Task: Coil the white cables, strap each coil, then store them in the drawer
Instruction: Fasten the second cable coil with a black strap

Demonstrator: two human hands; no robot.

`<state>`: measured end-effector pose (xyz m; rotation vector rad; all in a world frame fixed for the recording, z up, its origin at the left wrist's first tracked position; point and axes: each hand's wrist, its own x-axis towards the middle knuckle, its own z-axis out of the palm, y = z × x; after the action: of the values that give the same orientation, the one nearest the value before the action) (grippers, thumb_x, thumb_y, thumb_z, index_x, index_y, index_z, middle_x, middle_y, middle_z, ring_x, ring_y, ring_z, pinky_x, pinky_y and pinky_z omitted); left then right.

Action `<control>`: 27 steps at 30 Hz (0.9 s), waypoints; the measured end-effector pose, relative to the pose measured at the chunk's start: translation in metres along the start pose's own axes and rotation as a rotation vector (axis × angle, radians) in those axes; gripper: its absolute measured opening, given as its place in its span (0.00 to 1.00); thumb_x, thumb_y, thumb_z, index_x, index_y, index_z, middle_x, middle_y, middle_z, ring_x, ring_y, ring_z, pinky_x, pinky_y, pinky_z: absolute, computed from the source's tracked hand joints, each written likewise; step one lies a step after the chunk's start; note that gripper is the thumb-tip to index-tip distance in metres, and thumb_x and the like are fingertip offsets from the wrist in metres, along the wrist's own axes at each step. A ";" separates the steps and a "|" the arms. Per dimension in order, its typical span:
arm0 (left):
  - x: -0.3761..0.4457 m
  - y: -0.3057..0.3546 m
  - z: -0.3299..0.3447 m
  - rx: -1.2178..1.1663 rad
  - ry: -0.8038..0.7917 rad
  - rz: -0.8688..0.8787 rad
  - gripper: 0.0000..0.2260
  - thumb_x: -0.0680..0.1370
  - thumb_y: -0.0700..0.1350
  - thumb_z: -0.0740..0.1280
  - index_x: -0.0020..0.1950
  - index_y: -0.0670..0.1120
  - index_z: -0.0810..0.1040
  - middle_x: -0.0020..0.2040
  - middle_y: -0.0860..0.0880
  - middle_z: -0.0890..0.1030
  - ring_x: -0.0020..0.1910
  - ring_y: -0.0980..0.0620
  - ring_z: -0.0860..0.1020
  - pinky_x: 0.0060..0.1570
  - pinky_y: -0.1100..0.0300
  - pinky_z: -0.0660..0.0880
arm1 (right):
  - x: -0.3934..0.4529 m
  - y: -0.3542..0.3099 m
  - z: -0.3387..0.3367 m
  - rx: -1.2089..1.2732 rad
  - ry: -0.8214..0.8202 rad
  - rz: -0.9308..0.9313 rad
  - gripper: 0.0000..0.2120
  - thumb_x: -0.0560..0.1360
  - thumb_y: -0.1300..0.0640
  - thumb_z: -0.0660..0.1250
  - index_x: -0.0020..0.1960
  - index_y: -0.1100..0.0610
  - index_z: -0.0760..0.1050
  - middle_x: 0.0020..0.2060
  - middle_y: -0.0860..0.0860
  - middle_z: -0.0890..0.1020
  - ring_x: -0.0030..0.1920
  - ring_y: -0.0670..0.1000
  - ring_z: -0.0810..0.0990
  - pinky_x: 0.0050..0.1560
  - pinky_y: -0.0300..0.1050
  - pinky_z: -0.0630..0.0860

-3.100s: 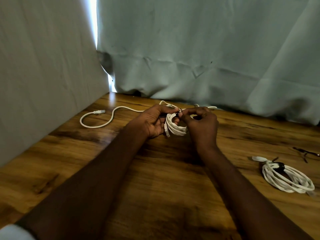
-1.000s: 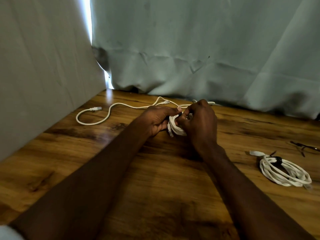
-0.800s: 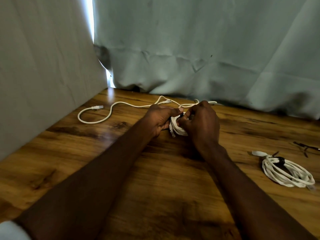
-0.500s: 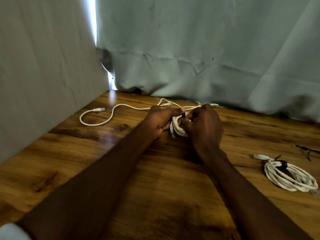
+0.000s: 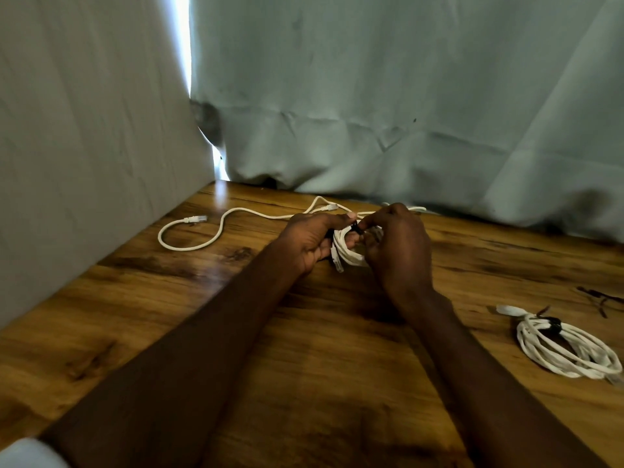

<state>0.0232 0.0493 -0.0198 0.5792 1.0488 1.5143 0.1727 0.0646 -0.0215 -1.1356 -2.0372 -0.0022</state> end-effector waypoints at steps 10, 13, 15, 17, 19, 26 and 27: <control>0.001 0.001 -0.002 0.063 -0.014 -0.010 0.11 0.75 0.35 0.74 0.55 0.33 0.82 0.51 0.36 0.86 0.40 0.44 0.85 0.48 0.52 0.84 | -0.004 -0.006 -0.005 -0.065 0.058 -0.002 0.09 0.75 0.58 0.73 0.54 0.52 0.87 0.50 0.53 0.81 0.50 0.56 0.79 0.42 0.43 0.63; -0.001 0.001 -0.001 0.074 -0.025 -0.030 0.09 0.76 0.35 0.73 0.55 0.33 0.81 0.53 0.34 0.85 0.47 0.42 0.85 0.54 0.49 0.83 | -0.004 -0.005 -0.005 -0.081 0.047 -0.020 0.08 0.74 0.57 0.76 0.53 0.52 0.87 0.50 0.52 0.82 0.50 0.56 0.79 0.42 0.44 0.65; -0.002 0.000 0.000 0.085 -0.041 -0.047 0.10 0.77 0.35 0.72 0.57 0.32 0.81 0.54 0.34 0.84 0.50 0.41 0.85 0.56 0.49 0.82 | -0.002 -0.004 -0.005 -0.075 0.047 -0.028 0.08 0.72 0.56 0.78 0.51 0.52 0.87 0.48 0.52 0.82 0.48 0.57 0.80 0.40 0.45 0.68; -0.005 -0.001 0.002 0.092 -0.054 -0.055 0.11 0.77 0.35 0.72 0.59 0.33 0.80 0.53 0.35 0.85 0.45 0.43 0.86 0.47 0.53 0.84 | -0.001 -0.004 -0.007 -0.066 0.048 -0.031 0.09 0.69 0.56 0.80 0.50 0.51 0.87 0.46 0.52 0.82 0.46 0.58 0.80 0.39 0.45 0.69; -0.005 -0.002 0.002 0.097 -0.046 -0.049 0.12 0.77 0.34 0.72 0.60 0.32 0.80 0.49 0.37 0.86 0.38 0.46 0.86 0.36 0.56 0.84 | 0.002 -0.004 -0.009 -0.058 0.037 -0.039 0.10 0.67 0.57 0.80 0.48 0.52 0.87 0.44 0.52 0.82 0.45 0.58 0.80 0.39 0.45 0.67; -0.003 -0.004 0.002 0.083 -0.026 -0.054 0.11 0.76 0.34 0.72 0.58 0.34 0.81 0.52 0.37 0.85 0.42 0.45 0.86 0.43 0.52 0.85 | 0.002 -0.005 -0.012 -0.117 0.010 0.025 0.04 0.71 0.56 0.77 0.45 0.53 0.86 0.46 0.53 0.83 0.46 0.57 0.81 0.41 0.43 0.65; -0.002 -0.004 0.003 0.087 -0.030 -0.054 0.11 0.76 0.34 0.72 0.58 0.35 0.82 0.53 0.38 0.86 0.44 0.45 0.86 0.44 0.52 0.85 | 0.002 -0.005 -0.012 -0.119 0.022 0.042 0.04 0.71 0.56 0.76 0.45 0.54 0.86 0.46 0.53 0.83 0.46 0.57 0.82 0.41 0.43 0.65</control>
<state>0.0281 0.0477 -0.0213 0.6274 1.1022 1.4143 0.1759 0.0589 -0.0100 -1.2457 -2.0157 -0.1163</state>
